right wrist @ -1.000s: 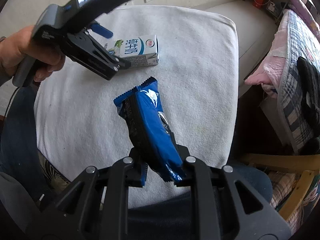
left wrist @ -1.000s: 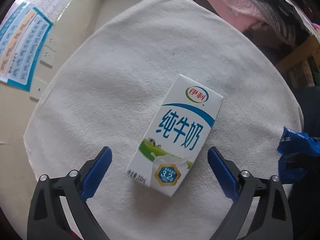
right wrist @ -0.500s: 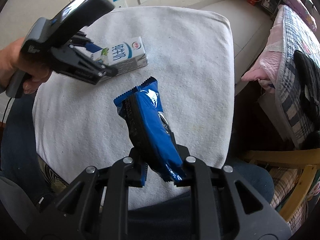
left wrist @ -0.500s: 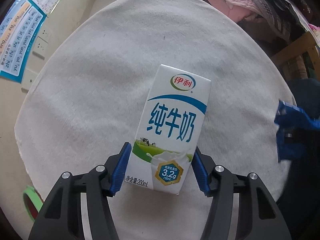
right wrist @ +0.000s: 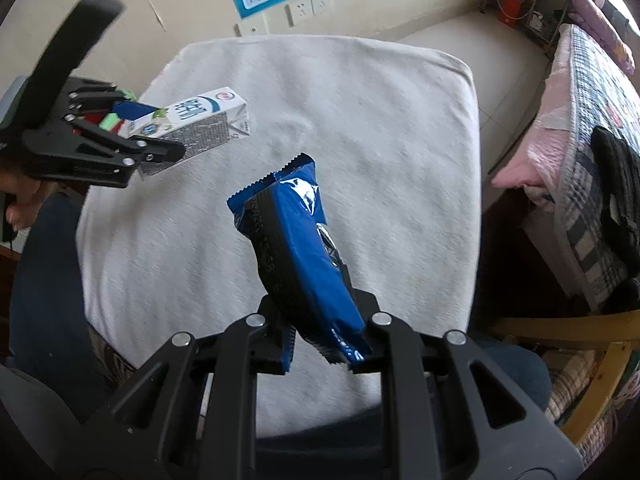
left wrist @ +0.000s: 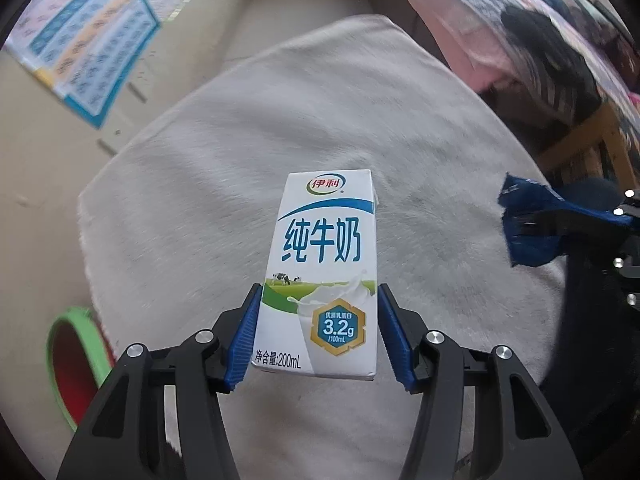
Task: Collect trash
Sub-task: 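Carry the milk carton and blue wrapper over the red bucket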
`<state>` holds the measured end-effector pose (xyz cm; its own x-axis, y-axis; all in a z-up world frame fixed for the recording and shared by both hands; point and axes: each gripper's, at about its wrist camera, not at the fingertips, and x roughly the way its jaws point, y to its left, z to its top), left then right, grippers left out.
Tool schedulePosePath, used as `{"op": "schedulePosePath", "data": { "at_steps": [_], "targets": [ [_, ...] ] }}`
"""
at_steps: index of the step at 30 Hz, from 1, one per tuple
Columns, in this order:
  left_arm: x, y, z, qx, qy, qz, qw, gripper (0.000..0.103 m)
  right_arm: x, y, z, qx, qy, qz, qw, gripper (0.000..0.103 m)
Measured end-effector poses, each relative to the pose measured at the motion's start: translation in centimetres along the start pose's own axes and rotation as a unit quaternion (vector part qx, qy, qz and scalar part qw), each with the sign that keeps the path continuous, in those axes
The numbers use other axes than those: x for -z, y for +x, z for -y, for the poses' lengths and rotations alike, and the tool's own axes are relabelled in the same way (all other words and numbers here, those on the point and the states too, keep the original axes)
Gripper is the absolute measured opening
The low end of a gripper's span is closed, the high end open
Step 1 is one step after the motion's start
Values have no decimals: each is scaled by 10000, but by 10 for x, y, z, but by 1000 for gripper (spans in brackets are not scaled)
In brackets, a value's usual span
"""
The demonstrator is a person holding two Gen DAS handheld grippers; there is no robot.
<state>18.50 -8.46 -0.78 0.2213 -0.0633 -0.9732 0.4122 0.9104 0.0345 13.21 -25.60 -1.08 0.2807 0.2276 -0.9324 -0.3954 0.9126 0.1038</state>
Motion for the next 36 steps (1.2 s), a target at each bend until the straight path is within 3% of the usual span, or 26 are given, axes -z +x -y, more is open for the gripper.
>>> {"op": "schedulePosePath", "data": {
  "at_steps": [6, 15, 26, 36],
  "targets": [
    [24, -33, -26, -92, -533, 339, 9980, 53, -15, -4, -29, -126, -217, 137, 9996, 18],
    [73, -68, -76, -298, -1394, 702, 9873, 53, -46, -4, -86, -284, -766, 310, 9962, 19],
    [134, -89, -129, -430, -2414, 1096, 9633, 53, -83, -20, -153, -378, -1392, 609, 9877, 18],
    [176, -104, -171, -504, -2989, 1381, 9429, 53, -108, -19, -208, -554, -1766, 681, 9804, 18]
  ]
}}
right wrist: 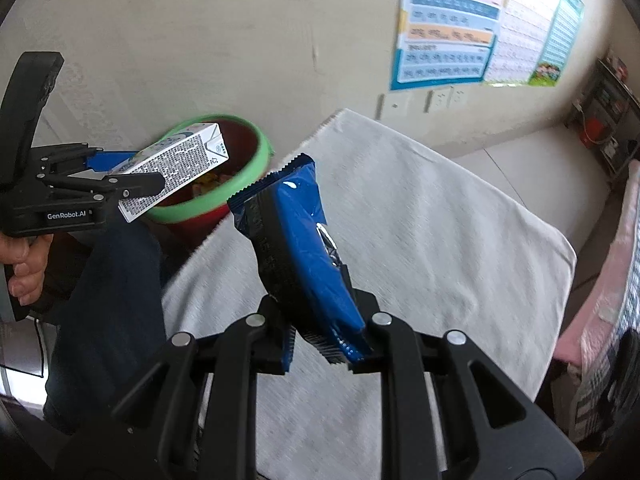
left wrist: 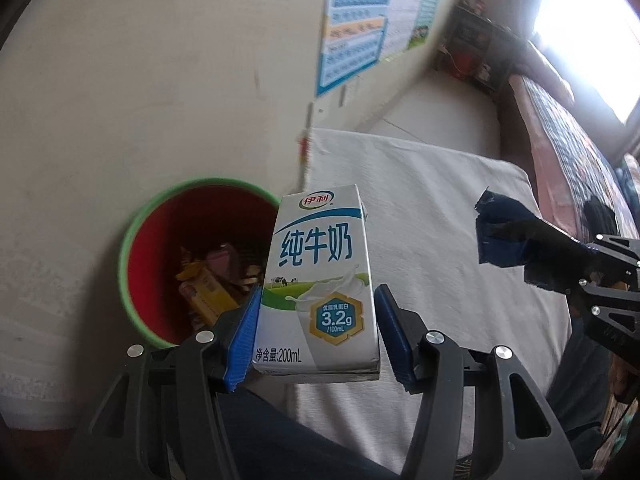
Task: Collect trash
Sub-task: 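Carry the milk carton and blue wrapper over the red bucket, then open both grippers to drop the carton and wrapper into the bucket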
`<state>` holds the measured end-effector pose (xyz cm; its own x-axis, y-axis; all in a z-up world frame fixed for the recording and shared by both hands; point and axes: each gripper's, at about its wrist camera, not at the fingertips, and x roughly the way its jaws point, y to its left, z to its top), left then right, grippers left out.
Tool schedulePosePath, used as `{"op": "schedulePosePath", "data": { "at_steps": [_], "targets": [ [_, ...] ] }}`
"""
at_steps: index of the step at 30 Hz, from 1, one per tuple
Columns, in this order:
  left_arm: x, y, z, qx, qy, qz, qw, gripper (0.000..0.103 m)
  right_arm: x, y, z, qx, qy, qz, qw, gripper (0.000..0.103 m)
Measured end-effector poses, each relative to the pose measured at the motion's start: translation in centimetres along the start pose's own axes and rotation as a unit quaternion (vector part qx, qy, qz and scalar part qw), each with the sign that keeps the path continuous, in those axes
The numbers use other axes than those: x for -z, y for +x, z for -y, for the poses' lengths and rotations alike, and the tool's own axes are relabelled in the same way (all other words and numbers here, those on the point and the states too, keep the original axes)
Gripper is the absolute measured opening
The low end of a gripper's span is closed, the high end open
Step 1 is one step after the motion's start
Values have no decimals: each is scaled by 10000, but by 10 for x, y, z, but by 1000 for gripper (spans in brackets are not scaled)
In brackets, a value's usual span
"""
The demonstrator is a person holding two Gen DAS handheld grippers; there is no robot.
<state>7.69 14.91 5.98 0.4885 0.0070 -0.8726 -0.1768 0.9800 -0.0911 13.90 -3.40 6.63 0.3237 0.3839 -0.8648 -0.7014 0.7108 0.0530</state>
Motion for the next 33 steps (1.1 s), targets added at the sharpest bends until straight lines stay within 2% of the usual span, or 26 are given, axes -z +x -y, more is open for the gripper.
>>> {"op": "schedulePosePath", "data": {
  "at_steps": [16, 25, 33],
  "targets": [
    [-4, -22, -94, -178, -773, 358, 9962, 53, -79, 23, -77, -358, -699, 180, 9967, 19],
    [-14, -28, -139, -71, -1173, 572, 9914, 53, -124, 44, -108, -511, -901, 266, 9943, 18],
    [-15, -23, -174, -24, -1546, 626, 9860, 53, -148, 74, -128, -636, -914, 220, 9935, 19]
  ]
}}
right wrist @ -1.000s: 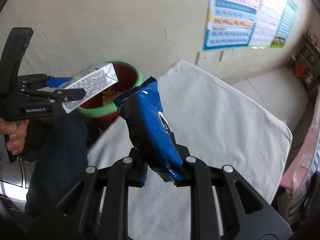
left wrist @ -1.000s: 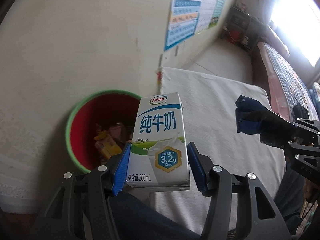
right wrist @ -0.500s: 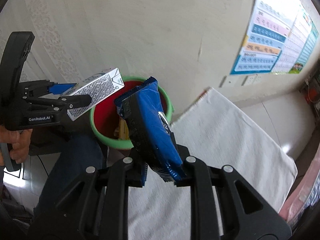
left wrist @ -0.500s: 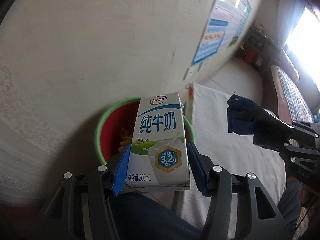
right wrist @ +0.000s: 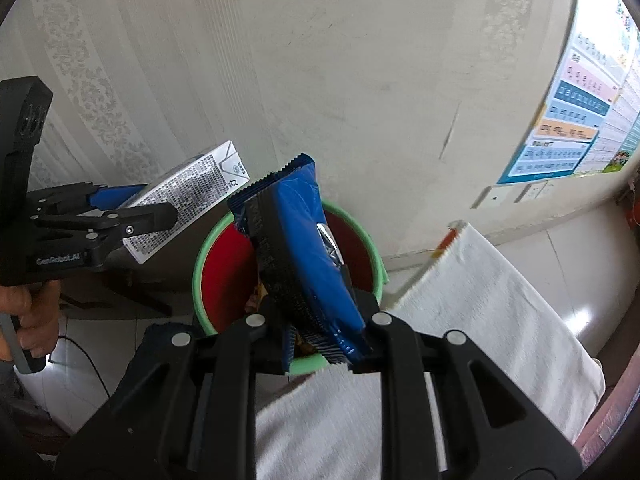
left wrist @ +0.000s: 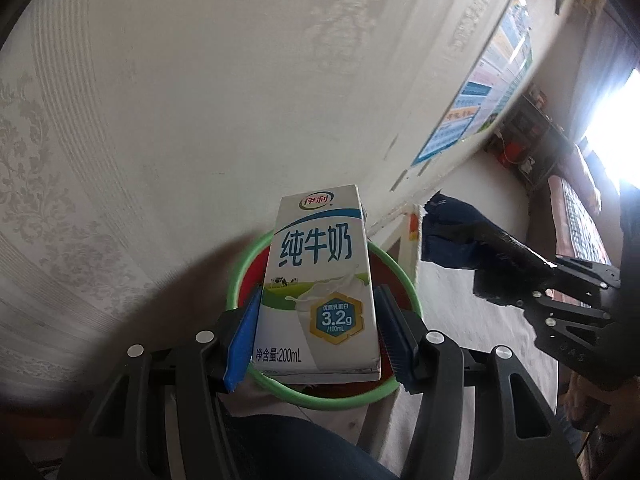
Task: Collect trash
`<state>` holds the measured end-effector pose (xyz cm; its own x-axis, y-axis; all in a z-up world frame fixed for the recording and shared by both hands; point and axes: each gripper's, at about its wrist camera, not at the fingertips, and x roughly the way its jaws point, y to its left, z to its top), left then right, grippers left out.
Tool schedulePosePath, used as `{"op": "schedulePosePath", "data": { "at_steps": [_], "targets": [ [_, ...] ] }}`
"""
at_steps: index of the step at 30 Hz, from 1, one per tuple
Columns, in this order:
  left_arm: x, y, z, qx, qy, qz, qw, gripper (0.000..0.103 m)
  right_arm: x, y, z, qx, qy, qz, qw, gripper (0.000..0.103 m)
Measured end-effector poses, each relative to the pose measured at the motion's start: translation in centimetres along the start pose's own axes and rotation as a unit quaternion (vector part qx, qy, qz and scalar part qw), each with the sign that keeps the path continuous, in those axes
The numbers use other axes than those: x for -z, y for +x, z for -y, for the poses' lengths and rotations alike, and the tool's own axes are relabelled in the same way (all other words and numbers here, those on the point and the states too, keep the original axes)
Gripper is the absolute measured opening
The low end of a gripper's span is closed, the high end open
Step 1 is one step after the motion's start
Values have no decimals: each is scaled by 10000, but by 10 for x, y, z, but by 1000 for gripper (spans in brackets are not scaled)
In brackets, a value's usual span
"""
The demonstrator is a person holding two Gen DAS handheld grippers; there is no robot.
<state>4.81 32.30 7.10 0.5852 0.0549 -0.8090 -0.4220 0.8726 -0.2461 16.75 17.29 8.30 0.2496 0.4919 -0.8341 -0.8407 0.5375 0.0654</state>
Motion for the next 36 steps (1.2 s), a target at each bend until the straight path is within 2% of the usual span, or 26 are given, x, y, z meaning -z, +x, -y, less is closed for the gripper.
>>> {"op": "schedulePosePath", "data": {
  "at_steps": [5, 13, 14, 15, 16, 18, 26, 30, 36],
  "targets": [
    [-3, 12, -6, 18, -27, -102, 9999, 53, -9, 25, -5, 0, -3, -115, 9999, 19],
    [-5, 29, -8, 5, 8, -292, 9996, 54, -2, 54, -11, -11, 2, -352, 9994, 20],
    [-6, 30, -7, 10, 5, -300, 9995, 54, -2, 55, -11, -3, -9, -373, 9993, 22],
    [-6, 31, -7, 24, 7, -313, 9995, 56, -2, 56, -12, 16, -21, -393, 9992, 37],
    [-6, 31, -6, 39, 20, -325, 9995, 60, -1, 56, -12, 58, -23, -389, 9992, 63],
    [-7, 28, -5, -30, 55, -241, 9997, 81, 0, 51, -11, 157, -8, -274, 9995, 78],
    [-3, 17, -4, 39, -159, -53, 9999, 95, 16, 27, -4, 400, 22, -219, 9990, 90],
    [2, 8, 15, 109, 82, 42, 9999, 95, 37, 3, 7, 491, 271, -105, 9984, 96],
    [26, 1, 79, 357, 718, 67, 9968, 95, 88, -47, 37, 611, 1093, 249, 9918, 98]
  ]
}}
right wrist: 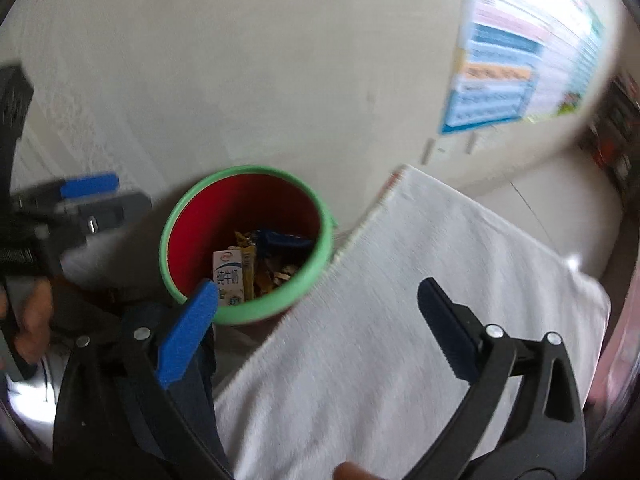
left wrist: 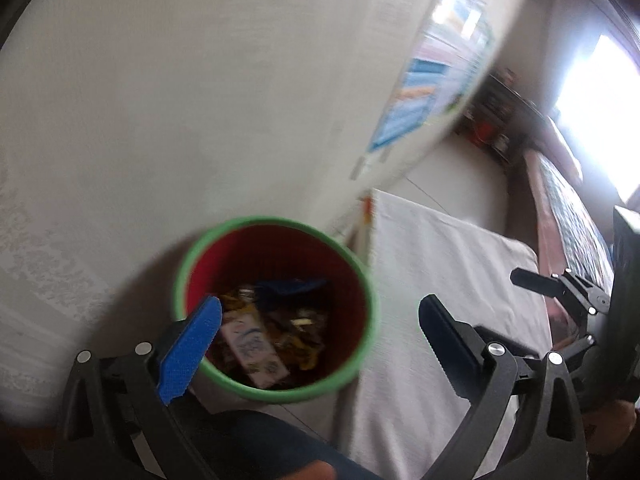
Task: Collect trash
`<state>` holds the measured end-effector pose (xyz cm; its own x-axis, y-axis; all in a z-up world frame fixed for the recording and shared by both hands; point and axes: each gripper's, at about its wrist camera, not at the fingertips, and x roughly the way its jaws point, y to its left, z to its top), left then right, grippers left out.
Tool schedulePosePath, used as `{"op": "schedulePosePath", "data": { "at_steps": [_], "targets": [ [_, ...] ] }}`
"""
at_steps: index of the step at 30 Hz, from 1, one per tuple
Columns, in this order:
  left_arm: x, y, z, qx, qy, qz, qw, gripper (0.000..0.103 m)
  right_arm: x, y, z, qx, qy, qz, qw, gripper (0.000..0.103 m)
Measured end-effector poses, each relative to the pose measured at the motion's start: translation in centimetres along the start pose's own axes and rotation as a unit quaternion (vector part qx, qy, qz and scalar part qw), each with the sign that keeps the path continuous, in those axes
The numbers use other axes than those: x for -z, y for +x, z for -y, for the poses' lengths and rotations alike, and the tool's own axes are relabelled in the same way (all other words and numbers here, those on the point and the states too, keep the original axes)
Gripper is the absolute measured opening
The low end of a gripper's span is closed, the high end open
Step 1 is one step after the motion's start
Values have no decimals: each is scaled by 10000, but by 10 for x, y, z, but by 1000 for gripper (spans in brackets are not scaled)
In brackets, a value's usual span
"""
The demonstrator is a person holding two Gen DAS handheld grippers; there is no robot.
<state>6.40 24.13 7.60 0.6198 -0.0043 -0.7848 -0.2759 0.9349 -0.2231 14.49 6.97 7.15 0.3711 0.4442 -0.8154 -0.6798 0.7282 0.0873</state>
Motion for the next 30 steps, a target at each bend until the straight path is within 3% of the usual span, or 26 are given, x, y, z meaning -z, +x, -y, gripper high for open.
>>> {"op": "schedulePosePath", "data": {
  "at_steps": [4, 10, 16, 22, 25, 30],
  "targets": [
    [17, 4, 46, 192, 260, 35, 9995, 95, 34, -33, 36, 268, 535, 294, 9978, 98],
    [47, 7, 106, 429, 427, 219, 9979, 95, 91, -80, 92, 1151, 1102, 586, 9855, 98],
    [90, 23, 155, 445, 841, 370, 9948, 95, 152, -98, 126, 1636, 1448, 796, 9726, 98],
    [135, 35, 186, 337, 1139, 461, 9919, 95, 211, -109, 135, 2026, 1844, 1156, 9548, 98],
    [148, 36, 193, 375, 1375, 483, 9886, 95, 223, -108, 129, 2172, 1618, 1234, 9547, 98],
    [155, 36, 195, 288, 1575, 583, 9854, 95, 226, -106, 131, 2049, 1709, 1255, 9555, 98]
  ]
}}
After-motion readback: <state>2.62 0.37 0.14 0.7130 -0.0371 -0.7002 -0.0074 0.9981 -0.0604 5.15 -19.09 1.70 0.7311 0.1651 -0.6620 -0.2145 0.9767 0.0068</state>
